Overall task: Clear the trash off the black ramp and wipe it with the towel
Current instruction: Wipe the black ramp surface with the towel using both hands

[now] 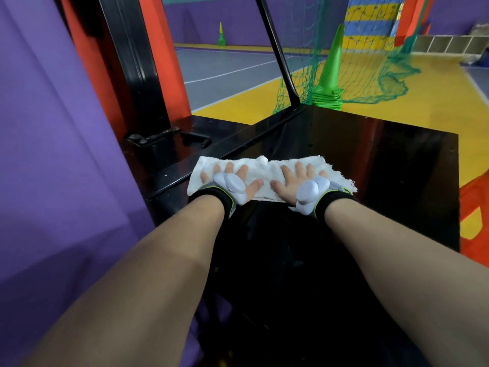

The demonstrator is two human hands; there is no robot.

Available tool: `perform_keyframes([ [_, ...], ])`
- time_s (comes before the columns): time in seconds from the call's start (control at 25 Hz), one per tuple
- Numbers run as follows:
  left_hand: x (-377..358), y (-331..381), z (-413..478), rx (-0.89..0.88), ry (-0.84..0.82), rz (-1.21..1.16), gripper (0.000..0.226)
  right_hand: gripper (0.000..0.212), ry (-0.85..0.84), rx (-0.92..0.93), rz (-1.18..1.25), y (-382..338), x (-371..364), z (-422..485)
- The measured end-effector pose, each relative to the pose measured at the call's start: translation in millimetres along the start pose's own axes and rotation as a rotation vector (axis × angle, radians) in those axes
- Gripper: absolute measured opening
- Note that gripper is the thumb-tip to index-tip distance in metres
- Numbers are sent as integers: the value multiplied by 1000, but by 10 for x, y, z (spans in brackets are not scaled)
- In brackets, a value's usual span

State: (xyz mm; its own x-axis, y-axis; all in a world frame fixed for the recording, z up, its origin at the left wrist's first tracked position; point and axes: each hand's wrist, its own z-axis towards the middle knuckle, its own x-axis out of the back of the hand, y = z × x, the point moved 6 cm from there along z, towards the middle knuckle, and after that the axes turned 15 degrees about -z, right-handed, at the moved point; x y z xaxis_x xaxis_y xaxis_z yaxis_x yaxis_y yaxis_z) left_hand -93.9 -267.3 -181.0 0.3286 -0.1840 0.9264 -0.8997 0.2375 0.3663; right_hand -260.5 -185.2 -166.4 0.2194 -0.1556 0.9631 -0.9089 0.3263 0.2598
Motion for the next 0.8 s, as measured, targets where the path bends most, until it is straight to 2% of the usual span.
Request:
perform_keyframes([
  [0.2,97,-154,-419,83,-11,26,105,73,-1,66,-27,-127,122,-342],
  [0.4,82,-233,-846,61,13,60,92,64,-35,100,-14,-191,271,-834],
  [0.8,-4,-197,-1546,36,8,26,96,67,-54,118,-34,-128,103,-1338],
])
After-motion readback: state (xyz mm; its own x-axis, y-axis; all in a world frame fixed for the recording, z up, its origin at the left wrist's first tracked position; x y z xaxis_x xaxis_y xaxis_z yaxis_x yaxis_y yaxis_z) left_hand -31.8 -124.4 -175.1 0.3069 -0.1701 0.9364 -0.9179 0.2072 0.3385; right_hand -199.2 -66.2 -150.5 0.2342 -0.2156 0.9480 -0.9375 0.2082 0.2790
